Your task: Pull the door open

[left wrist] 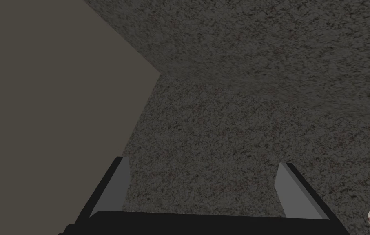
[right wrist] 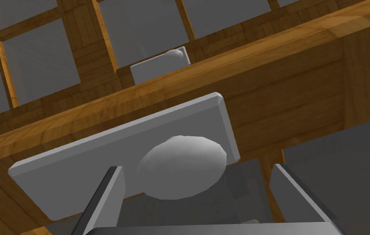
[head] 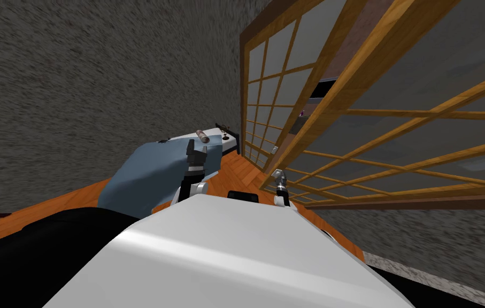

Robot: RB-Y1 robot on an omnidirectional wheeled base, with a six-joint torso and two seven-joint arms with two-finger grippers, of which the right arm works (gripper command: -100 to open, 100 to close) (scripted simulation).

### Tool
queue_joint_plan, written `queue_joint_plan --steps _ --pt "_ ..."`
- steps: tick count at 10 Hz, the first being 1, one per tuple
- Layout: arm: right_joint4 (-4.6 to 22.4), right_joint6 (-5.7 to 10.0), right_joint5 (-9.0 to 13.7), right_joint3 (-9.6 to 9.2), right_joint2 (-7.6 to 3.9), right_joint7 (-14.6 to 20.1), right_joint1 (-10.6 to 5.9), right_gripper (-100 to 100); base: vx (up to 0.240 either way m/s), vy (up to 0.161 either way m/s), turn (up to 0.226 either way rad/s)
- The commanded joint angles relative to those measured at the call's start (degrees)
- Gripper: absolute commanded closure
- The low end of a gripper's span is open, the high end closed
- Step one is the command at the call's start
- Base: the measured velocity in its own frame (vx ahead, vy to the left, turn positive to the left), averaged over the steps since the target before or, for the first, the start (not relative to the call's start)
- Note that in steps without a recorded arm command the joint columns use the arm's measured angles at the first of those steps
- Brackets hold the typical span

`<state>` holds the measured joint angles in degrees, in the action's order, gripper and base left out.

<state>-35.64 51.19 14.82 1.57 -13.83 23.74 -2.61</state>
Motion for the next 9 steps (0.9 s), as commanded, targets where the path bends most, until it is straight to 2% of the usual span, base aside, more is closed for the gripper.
queue_joint_plan --steps 1,3,5,6,8,9 --pt "-0.59 -0.31 0.91 -0.54 0.35 2.85 0.17 -100 -0.073 0.044 0.056" --pt "-0.76 -0.39 1.66 -0.82 0.44 4.89 0.18 -100 -0.059 0.009 0.023" --pt "-1.15 -0.56 3.31 -1.43 0.65 8.58 0.19 -100 -0.048 -0.017 0.057" --pt "-1.15 -0.56 3.31 -1.43 0.65 9.23 0.19 -100 -0.051 -0.012 0.02" --pt "-1.58 -0.75 5.18 -2.12 0.89 12.9 0.21 -100 -0.061 -0.008 0.054" --pt "-1.58 -0.75 5.18 -2.12 0.89 13.82 0.21 -100 -0.055 -0.004 0.024"
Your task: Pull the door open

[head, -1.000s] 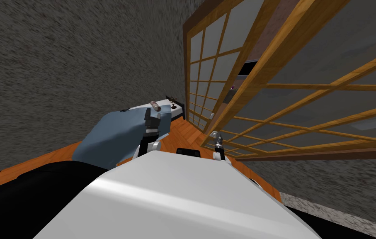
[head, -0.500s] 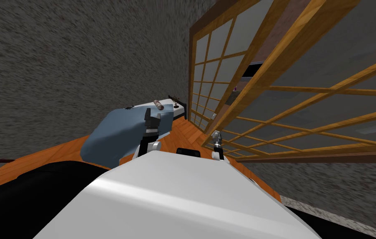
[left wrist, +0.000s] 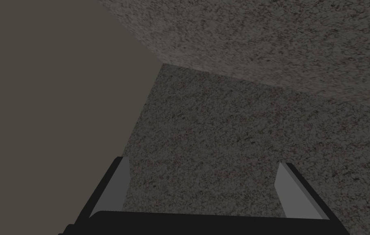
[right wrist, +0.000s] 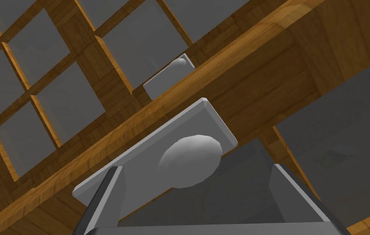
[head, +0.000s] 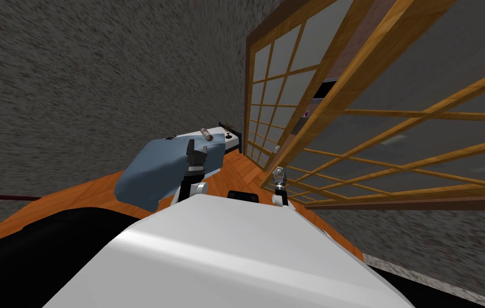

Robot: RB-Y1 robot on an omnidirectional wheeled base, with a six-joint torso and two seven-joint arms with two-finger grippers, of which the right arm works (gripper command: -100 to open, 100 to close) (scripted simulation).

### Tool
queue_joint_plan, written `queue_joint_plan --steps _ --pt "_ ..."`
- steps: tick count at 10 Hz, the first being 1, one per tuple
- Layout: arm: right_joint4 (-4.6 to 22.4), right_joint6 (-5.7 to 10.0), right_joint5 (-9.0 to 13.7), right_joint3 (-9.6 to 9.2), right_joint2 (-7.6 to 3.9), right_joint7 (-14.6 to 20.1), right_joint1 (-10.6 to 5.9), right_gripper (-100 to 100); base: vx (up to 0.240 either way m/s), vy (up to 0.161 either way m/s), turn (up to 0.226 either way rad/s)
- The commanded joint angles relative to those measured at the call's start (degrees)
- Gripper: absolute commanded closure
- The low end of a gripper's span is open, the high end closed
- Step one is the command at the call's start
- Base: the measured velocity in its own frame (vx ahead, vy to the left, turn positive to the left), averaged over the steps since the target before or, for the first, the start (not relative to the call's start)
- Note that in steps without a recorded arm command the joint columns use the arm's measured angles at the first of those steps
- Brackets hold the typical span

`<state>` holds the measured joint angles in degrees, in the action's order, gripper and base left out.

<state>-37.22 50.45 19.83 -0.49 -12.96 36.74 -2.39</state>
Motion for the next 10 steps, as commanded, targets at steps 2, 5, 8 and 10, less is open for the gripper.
queue_joint_plan --steps 2,5,8,10 --pt "-0.24 -0.11 1.16 -0.43 0.14 3.17 0.0 -100 -0.049 -0.004 0.031" --pt "-0.73 -0.32 3.22 -1.2 0.4 7.87 0.03 -100 -0.066 -0.012 0.051" --pt "-1.23 -0.54 5.34 -2.0 0.67 12.58 0.06 -100 -0.05 -0.015 0.038" --pt "-1.48 -0.65 6.4 -2.4 0.8 14.94 0.08 -100 -0.071 -0.024 0.053"
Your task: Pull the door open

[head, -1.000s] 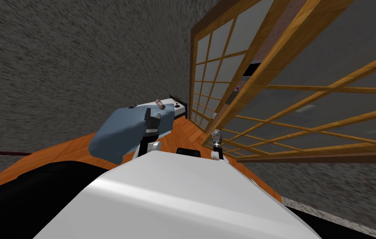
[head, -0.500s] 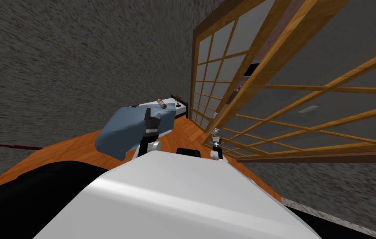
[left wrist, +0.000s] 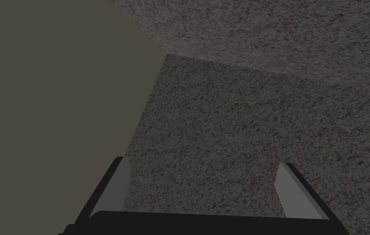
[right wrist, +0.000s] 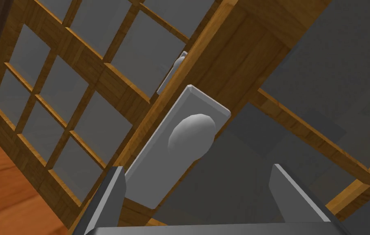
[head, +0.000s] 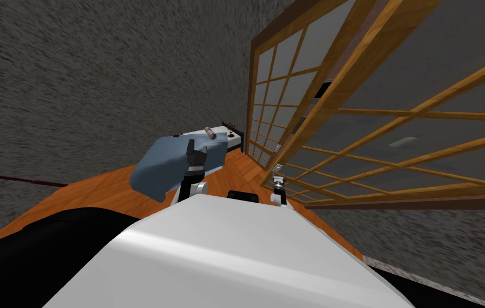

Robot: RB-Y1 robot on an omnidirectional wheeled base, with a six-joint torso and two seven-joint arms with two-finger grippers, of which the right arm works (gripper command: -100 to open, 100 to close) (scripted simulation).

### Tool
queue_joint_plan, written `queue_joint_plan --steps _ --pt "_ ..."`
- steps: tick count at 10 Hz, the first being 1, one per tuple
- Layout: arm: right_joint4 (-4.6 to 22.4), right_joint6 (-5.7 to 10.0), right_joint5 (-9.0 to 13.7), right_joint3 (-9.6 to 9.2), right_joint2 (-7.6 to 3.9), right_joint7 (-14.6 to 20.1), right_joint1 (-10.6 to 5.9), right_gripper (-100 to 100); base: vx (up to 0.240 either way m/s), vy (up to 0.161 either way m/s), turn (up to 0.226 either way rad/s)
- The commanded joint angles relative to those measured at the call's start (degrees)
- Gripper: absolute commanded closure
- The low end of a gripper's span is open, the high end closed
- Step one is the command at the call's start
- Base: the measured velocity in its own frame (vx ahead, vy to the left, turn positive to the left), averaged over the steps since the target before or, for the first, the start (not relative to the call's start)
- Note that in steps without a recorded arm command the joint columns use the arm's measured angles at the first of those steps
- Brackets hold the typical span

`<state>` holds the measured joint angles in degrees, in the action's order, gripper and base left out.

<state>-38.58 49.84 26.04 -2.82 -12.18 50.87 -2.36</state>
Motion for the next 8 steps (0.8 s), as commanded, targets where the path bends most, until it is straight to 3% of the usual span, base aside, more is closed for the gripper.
queue_joint_plan --steps 1,2,4,8 --pt "-0.37 -0.15 1.23 -0.46 0.15 2.86 0.07 -100 -0.055 -0.005 0.037" --pt "-0.37 -0.15 1.23 -0.46 0.15 3.16 0.07 -100 -0.046 -0.009 0.021" --pt "-0.85 -0.36 3.25 -1.22 0.41 6.97 0.11 -100 -0.058 -0.019 0.066" --pt "-1.3 -0.56 5.11 -1.93 0.65 12.44 0.15 -100 -0.056 -0.012 0.029"
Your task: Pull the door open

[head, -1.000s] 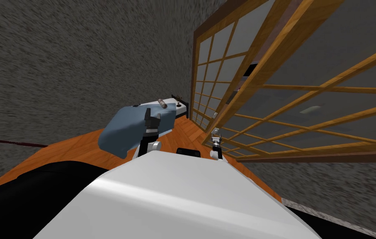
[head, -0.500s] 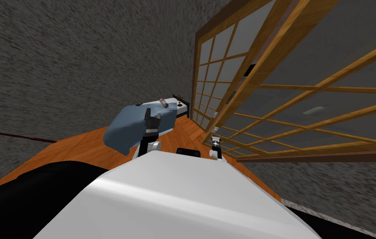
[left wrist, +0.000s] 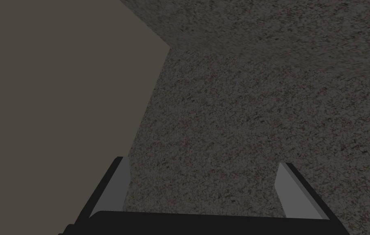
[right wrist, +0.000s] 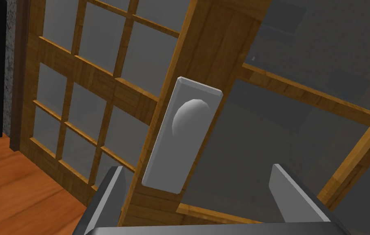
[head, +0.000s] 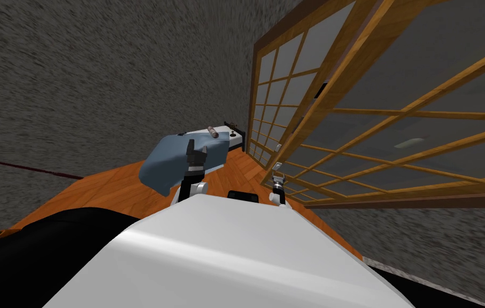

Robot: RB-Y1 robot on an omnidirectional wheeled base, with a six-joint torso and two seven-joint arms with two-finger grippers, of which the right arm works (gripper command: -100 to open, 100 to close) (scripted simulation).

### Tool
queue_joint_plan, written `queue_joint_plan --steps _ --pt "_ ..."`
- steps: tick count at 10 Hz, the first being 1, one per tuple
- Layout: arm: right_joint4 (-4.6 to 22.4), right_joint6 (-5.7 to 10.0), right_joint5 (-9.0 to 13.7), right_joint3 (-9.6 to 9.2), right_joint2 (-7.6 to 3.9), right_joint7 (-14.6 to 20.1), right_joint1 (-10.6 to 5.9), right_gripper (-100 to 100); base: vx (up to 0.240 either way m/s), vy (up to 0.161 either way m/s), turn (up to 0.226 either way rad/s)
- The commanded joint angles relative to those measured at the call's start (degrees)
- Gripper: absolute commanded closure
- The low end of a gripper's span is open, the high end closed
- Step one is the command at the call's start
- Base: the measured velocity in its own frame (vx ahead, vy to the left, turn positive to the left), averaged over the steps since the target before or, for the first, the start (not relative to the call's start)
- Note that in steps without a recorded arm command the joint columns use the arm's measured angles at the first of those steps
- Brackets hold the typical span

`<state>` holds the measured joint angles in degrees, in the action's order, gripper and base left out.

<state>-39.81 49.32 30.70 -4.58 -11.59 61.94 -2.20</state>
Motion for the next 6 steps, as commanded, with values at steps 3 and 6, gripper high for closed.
queue_joint_plan --steps 3,6 --pt "-0.47 -0.22 2.11 -0.81 0.27 5.71 0.02 -100 -0.058 -0.016 0.035" --pt "-0.8 -0.36 3.49 -1.33 0.45 9.5 0.05 -100 -0.048 -0.011 0.031"
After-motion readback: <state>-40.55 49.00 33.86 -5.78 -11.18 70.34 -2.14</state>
